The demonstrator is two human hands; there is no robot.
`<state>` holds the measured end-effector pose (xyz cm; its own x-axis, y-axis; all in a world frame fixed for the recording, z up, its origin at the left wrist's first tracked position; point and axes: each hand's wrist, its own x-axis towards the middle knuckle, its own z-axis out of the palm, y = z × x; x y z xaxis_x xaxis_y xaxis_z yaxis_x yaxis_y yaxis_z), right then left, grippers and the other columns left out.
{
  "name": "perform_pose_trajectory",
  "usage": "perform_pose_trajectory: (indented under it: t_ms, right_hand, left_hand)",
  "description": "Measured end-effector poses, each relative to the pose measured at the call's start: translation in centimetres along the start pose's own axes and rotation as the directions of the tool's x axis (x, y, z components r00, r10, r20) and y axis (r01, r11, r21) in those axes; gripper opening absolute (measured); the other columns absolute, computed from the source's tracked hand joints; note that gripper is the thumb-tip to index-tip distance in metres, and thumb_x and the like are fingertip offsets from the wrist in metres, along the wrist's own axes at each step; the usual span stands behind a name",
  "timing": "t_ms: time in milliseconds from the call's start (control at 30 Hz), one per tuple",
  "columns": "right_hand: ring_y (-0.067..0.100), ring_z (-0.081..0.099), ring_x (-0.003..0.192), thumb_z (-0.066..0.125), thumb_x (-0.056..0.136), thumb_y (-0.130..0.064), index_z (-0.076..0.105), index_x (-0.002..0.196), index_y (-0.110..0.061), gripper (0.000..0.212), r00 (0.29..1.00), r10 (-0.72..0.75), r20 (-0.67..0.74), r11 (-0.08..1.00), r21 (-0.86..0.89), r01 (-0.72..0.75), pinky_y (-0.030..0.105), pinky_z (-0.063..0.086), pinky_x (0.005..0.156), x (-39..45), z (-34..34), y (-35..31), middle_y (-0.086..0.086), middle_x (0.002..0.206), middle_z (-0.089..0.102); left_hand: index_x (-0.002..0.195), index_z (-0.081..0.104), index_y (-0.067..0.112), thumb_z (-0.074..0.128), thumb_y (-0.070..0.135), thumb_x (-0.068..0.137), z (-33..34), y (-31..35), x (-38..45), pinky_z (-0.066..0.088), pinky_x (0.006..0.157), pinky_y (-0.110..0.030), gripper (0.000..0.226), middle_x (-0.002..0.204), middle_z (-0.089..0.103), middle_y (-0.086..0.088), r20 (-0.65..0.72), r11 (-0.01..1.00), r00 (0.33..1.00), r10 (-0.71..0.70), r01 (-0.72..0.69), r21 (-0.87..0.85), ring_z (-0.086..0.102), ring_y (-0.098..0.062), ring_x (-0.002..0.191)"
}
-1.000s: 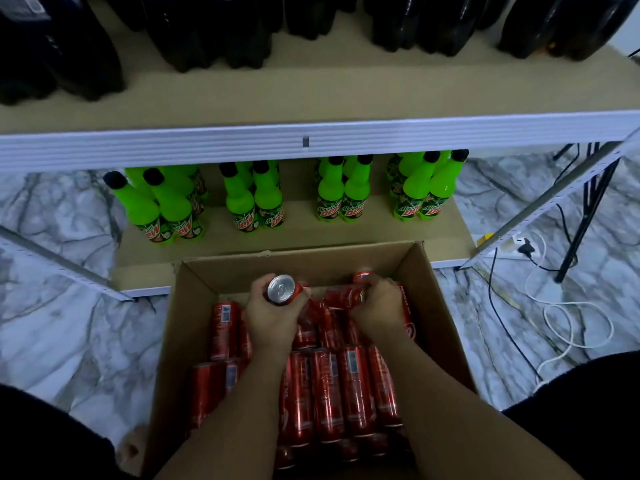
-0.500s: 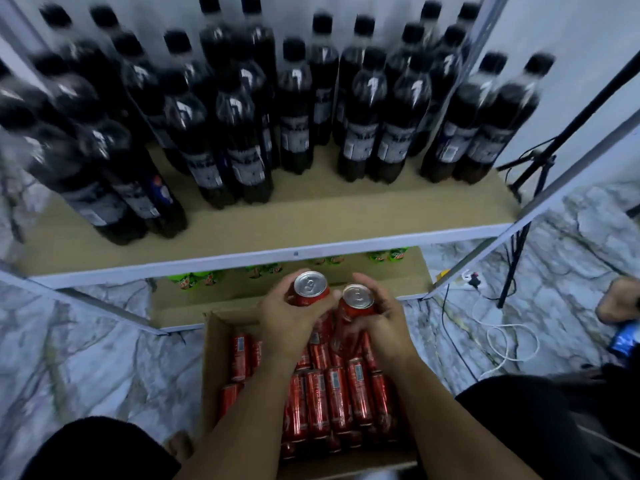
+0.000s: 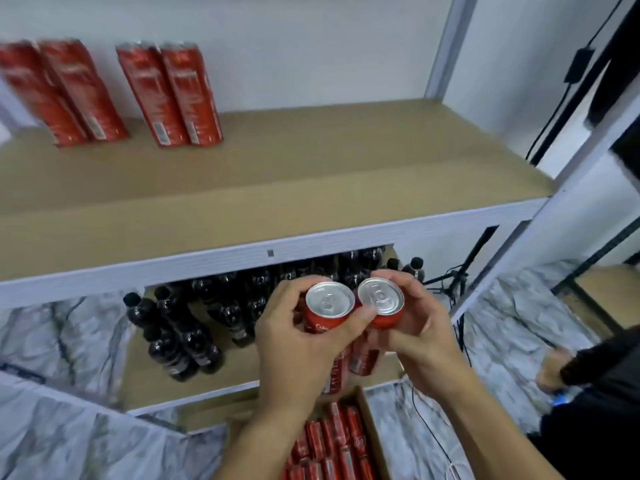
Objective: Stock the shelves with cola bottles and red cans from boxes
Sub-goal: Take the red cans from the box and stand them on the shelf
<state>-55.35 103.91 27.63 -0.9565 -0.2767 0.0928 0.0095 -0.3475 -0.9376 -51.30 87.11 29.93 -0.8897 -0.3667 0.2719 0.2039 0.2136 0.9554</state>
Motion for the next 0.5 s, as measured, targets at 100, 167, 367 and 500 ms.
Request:
perform_pose_trajectory:
  t_ms: [100, 167, 367, 500]
  right_hand:
    - [0.028, 0.067, 0.104, 0.092, 0.056, -0.004, 0.069, 0.117, -0.018, 0.067, 0.994, -0.107, -0.033, 0.994, -0.036, 0.106, 0.04, 0.055, 0.091, 1.3, 2.0, -6.4, 0.014, 0.11, 0.07]
    - [0.03, 0.068, 0.105, 0.099, 0.055, -0.02, 0.07, 0.117, -0.017, 0.069, 0.986, -0.159, -0.041, 0.986, -0.047, 0.157, 0.039, 0.055, 0.092, 2.5, 3.3, -9.9, 0.017, 0.111, 0.071]
    - [0.033, 0.066, 0.116, 0.095, 0.063, -0.03, 0.066, 0.129, -0.014, 0.074, 0.969, -0.245, 0.006, 0.968, -0.053, 0.245, 0.045, 0.054, 0.098, 8.2, 5.3, -16.1, 0.016, 0.119, 0.071]
    - [0.027, 0.065, 0.119, 0.091, 0.068, -0.024, 0.063, 0.133, -0.013, 0.071, 0.975, -0.219, 0.028, 0.973, -0.067, 0.221, 0.04, 0.053, 0.099, 12.8, 5.7, -16.6, 0.012, 0.122, 0.072]
  left_hand:
    - [0.092, 0.071, 0.034, 0.093, 0.058, 0.055, 0.2, 5.6, 2.4, 0.059, 0.078, -0.042, 0.05, 0.095, 0.074, 0.007, -0.021, 0.998, 0.998, 0.059, -0.06, -0.036, 0.072, -0.018, 0.09]
    - [0.091, 0.071, 0.035, 0.092, 0.059, 0.054, 0.4, 8.7, 4.1, 0.06, 0.078, -0.043, 0.049, 0.095, 0.074, 0.007, -0.028, 0.993, 0.995, 0.095, -0.097, -0.068, 0.073, -0.018, 0.089]
    - [0.095, 0.072, 0.029, 0.09, 0.058, 0.064, 0.1, 14.6, 10.4, 0.062, 0.077, -0.042, 0.047, 0.095, 0.076, 0.007, -0.024, 0.974, 0.976, 0.216, -0.217, -0.065, 0.074, -0.017, 0.09]
    - [0.096, 0.071, 0.027, 0.091, 0.054, 0.061, 0.3, 14.6, 14.5, 0.063, 0.077, -0.038, 0.049, 0.093, 0.076, 0.009, -0.023, 0.984, 0.985, 0.171, -0.172, -0.04, 0.073, -0.01, 0.087]
